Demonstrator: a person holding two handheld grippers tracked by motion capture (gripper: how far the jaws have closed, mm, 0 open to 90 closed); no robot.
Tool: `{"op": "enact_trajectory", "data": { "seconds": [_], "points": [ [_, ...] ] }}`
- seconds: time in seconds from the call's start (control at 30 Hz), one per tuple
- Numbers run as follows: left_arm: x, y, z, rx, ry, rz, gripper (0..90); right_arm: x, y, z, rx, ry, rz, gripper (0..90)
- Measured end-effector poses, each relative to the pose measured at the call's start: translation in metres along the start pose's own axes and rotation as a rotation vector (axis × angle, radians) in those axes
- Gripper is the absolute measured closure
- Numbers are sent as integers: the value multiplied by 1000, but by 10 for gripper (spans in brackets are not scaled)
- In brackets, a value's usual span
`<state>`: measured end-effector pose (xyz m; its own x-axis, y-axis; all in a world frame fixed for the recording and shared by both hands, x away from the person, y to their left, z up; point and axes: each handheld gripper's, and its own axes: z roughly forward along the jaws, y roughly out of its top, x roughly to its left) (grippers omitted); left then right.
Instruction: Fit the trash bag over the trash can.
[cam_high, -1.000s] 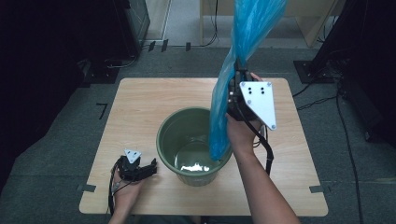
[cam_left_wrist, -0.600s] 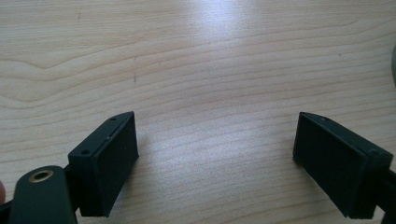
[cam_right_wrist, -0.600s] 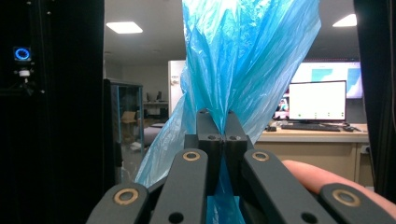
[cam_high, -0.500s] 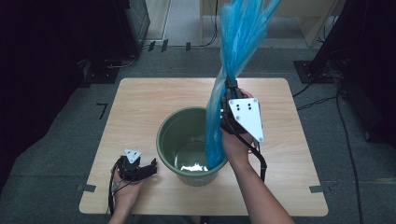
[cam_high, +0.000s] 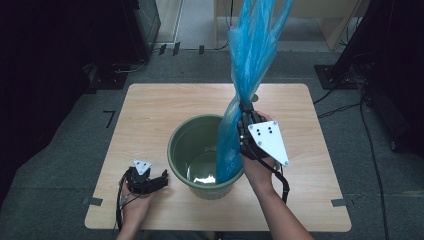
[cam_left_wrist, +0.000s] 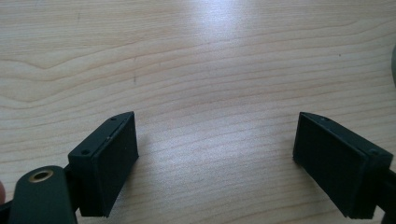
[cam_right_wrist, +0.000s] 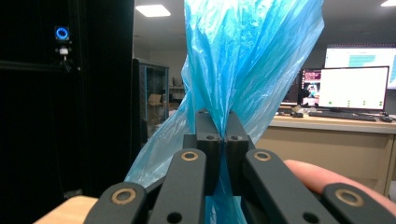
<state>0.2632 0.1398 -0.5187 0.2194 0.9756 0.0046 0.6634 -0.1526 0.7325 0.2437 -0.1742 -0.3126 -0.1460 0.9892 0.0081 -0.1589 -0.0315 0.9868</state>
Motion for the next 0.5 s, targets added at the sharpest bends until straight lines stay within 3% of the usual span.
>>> {"op": "enact_trajectory", "data": {
  "seconds": [0.13, 0.23, 0.4, 0.5],
  "points": [
    [0, 0, 0, 0, 0, 0, 133, -1, -4, -5, 13, 91, 6, 682],
    [0, 0, 0, -1, 1, 0, 133, 2, -4, -9, 13, 125, -11, 580],
    [0, 0, -1, 0, -5, 2, 133, 6, -4, -17, 17, 150, -30, 424],
    [4, 0, -3, -6, -17, -26, 133, 7, -5, -22, 20, 157, -29, 372]
  ]
}}
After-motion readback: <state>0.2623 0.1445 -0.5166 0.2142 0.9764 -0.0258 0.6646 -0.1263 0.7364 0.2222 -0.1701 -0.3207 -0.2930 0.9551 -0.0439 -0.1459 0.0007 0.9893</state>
